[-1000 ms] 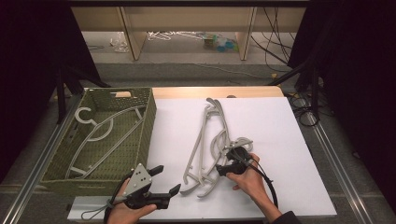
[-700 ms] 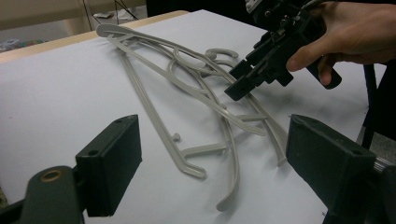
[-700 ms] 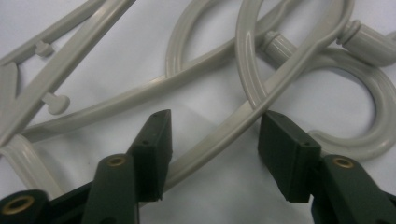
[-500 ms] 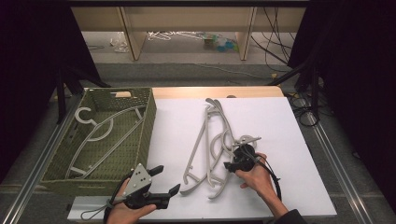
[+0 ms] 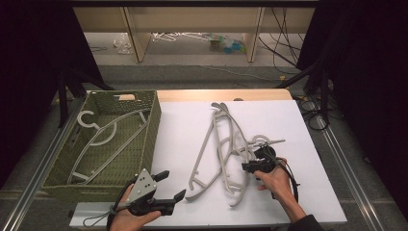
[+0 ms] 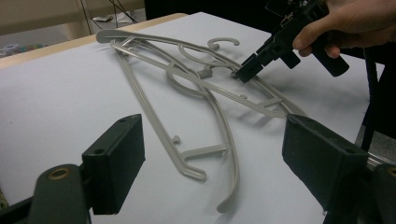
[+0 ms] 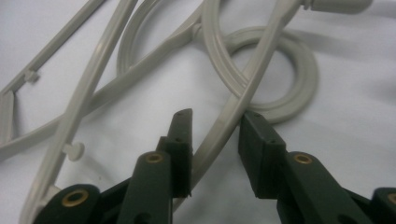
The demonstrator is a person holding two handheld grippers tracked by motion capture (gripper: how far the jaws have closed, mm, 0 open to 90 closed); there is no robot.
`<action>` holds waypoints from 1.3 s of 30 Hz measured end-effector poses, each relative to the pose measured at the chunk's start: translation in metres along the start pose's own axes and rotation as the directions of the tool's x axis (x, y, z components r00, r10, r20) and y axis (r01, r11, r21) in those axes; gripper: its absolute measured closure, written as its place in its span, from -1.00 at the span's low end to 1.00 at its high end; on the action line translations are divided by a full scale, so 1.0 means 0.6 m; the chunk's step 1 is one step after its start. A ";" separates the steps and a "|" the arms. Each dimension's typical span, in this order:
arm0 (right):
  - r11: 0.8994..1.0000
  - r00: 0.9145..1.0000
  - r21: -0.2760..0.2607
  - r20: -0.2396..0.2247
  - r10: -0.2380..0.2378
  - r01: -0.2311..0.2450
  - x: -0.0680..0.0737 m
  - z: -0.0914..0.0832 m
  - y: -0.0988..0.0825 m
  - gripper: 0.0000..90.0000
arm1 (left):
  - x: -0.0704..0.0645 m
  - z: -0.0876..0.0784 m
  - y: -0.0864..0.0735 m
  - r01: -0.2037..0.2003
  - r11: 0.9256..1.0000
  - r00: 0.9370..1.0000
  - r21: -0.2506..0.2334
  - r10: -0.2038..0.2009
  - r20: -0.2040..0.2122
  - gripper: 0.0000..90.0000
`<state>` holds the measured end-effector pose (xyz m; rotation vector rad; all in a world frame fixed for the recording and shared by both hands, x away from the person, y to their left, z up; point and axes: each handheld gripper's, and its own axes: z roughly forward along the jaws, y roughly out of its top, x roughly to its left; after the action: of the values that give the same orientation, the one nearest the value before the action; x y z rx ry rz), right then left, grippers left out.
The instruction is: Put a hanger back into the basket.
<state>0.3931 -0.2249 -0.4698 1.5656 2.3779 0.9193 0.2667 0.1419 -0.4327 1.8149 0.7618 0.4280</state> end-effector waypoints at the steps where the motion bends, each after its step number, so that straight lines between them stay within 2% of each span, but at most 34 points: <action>1: 1.000 1.000 -0.010 -0.009 0.021 -0.021 -0.004 -0.002 -0.001 0.51 | 0.000 0.000 0.000 -0.001 1.000 1.000 0.001 0.001 0.000 -0.54; 2: 1.000 1.000 -0.016 -0.012 0.013 -0.013 -0.011 -0.004 -0.001 0.53 | 0.000 0.000 0.000 -0.003 1.000 1.000 0.004 0.003 -0.003 -0.54; 3: 0.997 0.997 -0.015 -0.029 0.074 -0.075 -0.010 -0.007 -0.002 0.55 | 0.000 -0.001 0.000 0.000 1.000 1.000 0.004 0.000 -0.005 -0.54; 5: 0.995 0.995 -0.025 -0.043 0.096 -0.097 -0.017 -0.011 -0.002 0.57 | 0.001 0.000 0.000 0.006 1.000 1.000 -0.007 -0.006 -0.001 -0.54; 6: 0.994 0.994 -0.033 -0.048 0.099 -0.101 -0.020 -0.013 -0.003 0.58 | 0.001 0.000 0.000 0.005 1.000 1.000 -0.005 -0.005 -0.003 -0.54; 7: 0.995 0.995 -0.044 -0.050 0.083 -0.085 -0.023 -0.015 -0.002 0.59 | 0.001 -0.001 0.000 0.001 1.000 1.000 0.001 -0.001 -0.005 -0.54; 8: 0.994 0.994 -0.054 -0.067 0.088 -0.092 -0.023 -0.018 -0.002 0.59 | 0.002 -0.001 0.000 0.003 1.000 1.000 0.000 -0.003 -0.004 -0.54; 9: 0.994 0.994 -0.054 -0.061 0.092 -0.095 -0.024 -0.022 -0.002 0.60 | 0.002 -0.001 0.000 0.007 1.000 1.000 -0.005 -0.007 -0.003 -0.54; 13: 0.993 0.991 -0.085 -0.106 0.078 -0.087 -0.027 -0.029 -0.002 0.76 | 0.001 -0.001 0.000 0.005 1.000 1.000 -0.003 -0.005 -0.003 -0.54; 14: 0.990 0.987 -0.086 -0.125 0.097 -0.108 -0.023 -0.032 -0.002 0.81 | 0.002 -0.001 0.001 0.004 1.000 1.000 -0.002 -0.004 -0.003 -0.54; 15: 0.994 0.992 -0.093 -0.122 0.043 -0.055 -0.026 -0.033 -0.001 0.81 | 0.002 -0.001 0.001 0.004 1.000 1.000 -0.002 -0.004 -0.001 -0.54; 16: 0.994 0.989 -0.089 -0.143 0.047 -0.061 -0.022 -0.034 -0.001 0.81 | 0.002 -0.001 0.000 0.000 1.000 1.000 0.002 0.000 -0.003 -0.54; 18: 0.997 0.990 -0.078 -0.141 0.011 -0.022 -0.020 -0.035 0.001 0.81 | 0.002 -0.001 0.000 0.001 1.000 1.000 0.003 -0.001 -0.003 -0.54; 19: 0.997 0.989 -0.072 -0.145 0.012 -0.022 -0.017 -0.035 0.001 0.82 | 0.002 -0.001 0.001 0.000 1.000 1.000 0.003 0.000 -0.001 -0.54; 20: 0.997 0.988 -0.077 -0.151 -0.015 0.003 -0.018 -0.036 0.002 0.82 | 0.003 -0.001 0.001 -0.004 1.000 1.000 0.003 0.004 -0.001 -0.54; 21: 0.997 0.988 -0.077 -0.156 -0.019 0.007 -0.017 -0.038 0.002 0.82 | 0.003 0.000 0.002 0.007 1.000 1.000 -0.002 -0.007 -0.003 -0.54; 23: 0.996 0.987 -0.085 -0.150 -0.049 0.037 -0.015 -0.043 0.005 0.82 | 0.006 0.001 0.004 0.006 1.000 1.000 -0.004 -0.006 -0.005 -0.54; 24: 0.996 0.987 -0.085 -0.150 -0.049 0.037 -0.015 -0.043 0.005 0.82 | 0.006 0.001 0.004 0.006 1.000 1.000 -0.004 -0.006 -0.005 -0.54; 26: 0.993 0.984 -0.086 -0.152 -0.092 0.079 -0.012 -0.051 0.007 0.82 | 0.012 0.009 0.011 -0.009 1.000 1.000 0.004 0.009 -0.012 -0.54; 30: 0.990 0.978 -0.083 -0.163 -0.129 0.117 -0.009 -0.058 0.005 0.82 | 0.021 0.028 0.024 -0.029 0.999 0.999 0.022 0.030 -0.030 -0.54; 32: 0.988 0.975 -0.076 -0.168 -0.146 0.135 -0.007 -0.064 0.003 0.82 | 0.026 0.042 0.034 -0.047 0.998 0.998 0.050 0.050 -0.041 -0.53; 34: 0.984 0.969 -0.076 -0.176 -0.171 0.160 -0.006 -0.071 0.001 0.82 | 0.027 0.060 0.044 -0.075 0.994 0.997 0.085 0.078 -0.026 -0.53; 35: 0.983 0.968 -0.078 -0.175 -0.179 0.168 -0.005 -0.074 0.000 0.82 | 0.025 0.069 0.047 -0.073 0.991 0.997 0.109 0.076 -0.023 -0.53; 36: 0.979 0.964 -0.078 -0.178 -0.199 0.188 -0.005 -0.078 -0.001 0.82 | 0.023 0.078 0.051 -0.097 0.987 0.994 0.125 0.101 -0.032 -0.53; 38: 0.974 0.959 -0.077 -0.176 -0.224 0.213 -0.004 -0.087 -0.004 0.82 | 0.023 0.098 0.058 -0.139 0.977 0.988 0.164 0.147 -0.037 -0.51; 39: 0.972 0.957 -0.078 -0.174 -0.233 0.223 -0.004 -0.091 -0.005 0.82 | 0.024 0.108 0.061 -0.159 0.967 0.986 0.201 0.167 -0.020 -0.51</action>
<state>0.3676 -0.2500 -0.4283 1.2001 2.5607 1.1092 0.3279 0.0982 -0.4232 2.0712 0.7029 0.5088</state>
